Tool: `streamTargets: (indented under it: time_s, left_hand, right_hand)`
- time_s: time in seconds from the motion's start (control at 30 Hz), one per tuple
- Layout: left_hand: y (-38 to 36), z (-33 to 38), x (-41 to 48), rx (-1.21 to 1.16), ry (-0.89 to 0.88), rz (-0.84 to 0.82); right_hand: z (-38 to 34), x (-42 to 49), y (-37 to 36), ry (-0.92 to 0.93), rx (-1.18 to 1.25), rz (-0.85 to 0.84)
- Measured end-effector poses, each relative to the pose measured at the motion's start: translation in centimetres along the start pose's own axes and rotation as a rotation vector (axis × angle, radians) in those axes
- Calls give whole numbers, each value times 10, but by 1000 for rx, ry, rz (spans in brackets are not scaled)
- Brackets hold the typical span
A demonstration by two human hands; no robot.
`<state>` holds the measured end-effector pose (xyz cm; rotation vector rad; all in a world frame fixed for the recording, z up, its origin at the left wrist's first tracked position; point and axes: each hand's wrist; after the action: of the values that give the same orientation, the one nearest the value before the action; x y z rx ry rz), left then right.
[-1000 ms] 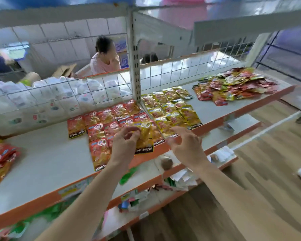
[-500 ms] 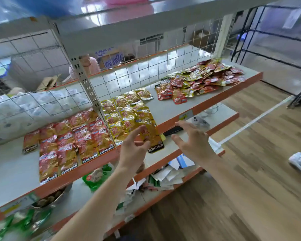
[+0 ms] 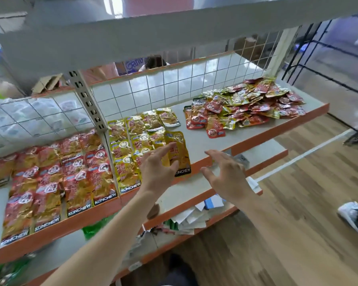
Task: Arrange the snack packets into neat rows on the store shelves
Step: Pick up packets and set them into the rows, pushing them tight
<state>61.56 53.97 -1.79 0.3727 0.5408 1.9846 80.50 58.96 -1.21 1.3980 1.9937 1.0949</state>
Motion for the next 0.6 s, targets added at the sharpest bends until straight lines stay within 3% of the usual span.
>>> streamTargets:
  time_s: [0.6]
  left_hand:
    - [-39, 0, 144, 362, 21, -8]
  right_hand:
    - [30, 113, -1, 88, -9, -62]
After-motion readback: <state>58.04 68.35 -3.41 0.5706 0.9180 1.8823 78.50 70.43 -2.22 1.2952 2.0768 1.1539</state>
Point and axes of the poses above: each hand's wrist, its own x-axis towards the middle knuckle, its own y-axis out of the back of the hand, z = x × y
